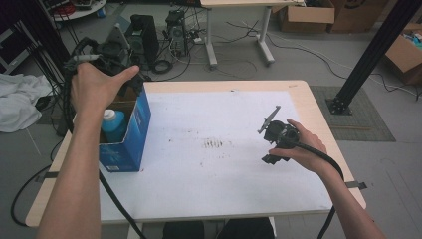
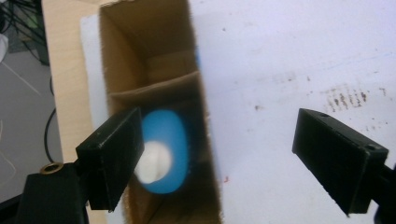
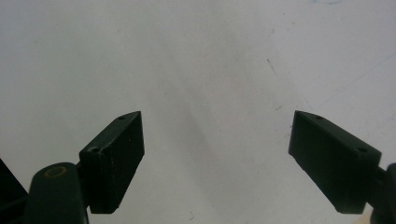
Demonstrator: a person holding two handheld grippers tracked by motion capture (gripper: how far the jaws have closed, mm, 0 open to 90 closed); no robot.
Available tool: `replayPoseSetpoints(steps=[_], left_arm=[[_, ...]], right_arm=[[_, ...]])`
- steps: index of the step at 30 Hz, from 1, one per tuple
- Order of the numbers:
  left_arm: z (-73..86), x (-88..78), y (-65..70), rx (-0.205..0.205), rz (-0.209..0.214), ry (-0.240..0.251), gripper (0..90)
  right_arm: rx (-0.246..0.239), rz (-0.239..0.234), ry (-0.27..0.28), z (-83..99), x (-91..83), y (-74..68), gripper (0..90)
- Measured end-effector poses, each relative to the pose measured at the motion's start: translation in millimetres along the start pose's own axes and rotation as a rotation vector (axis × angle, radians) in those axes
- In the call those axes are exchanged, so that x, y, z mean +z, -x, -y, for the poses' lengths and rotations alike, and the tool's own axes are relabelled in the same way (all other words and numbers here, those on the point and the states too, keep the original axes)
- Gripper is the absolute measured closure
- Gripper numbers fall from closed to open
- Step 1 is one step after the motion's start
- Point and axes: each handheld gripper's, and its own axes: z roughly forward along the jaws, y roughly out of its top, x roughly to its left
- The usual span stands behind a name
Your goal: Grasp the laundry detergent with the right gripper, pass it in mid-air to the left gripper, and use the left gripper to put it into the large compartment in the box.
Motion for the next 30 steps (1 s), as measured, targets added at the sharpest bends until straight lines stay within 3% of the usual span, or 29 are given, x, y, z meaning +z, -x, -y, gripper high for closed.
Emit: replayPoseSetpoints(steps=[6,11,14,16,24,26,30], left_arm=[[-5.5,5.6,17.9,0.036,0.005,0.001,17.3],[-10.2,10.5,36.9,0.104,0.015,-0.008,17.3],[-12.8,14.4,50.1,0.149,0.068,-0.006,17.3],[-14.6,19.8,63.9,0.203,0.116,-0.009,17.3],[-12.0,38.5,93.8,0.280,0.117,-0.038,17.3],[-8.0,47.7,106.0,0.326,0.110,-0.052,17.3],[-3.0,56.1,116.7,0.361,0.112,-0.066,17.3]], right_arm=[[0.007,0.000,0.002,3.3,-1.2,1.3,18.3],[0.017,0.002,-0.001,6.8,-1.2,3.3,18.2],[0.019,0.002,-0.002,8.9,-0.8,4.5,18.1],[0.025,0.000,-0.006,9.9,-0.7,4.7,18.0],[0.032,0.001,-0.006,9.6,-1.6,6.5,17.9],[0.036,0.006,-0.002,9.3,-3.0,7.4,17.9],[0.047,0.009,-0.002,10.0,-4.2,7.5,17.9]])
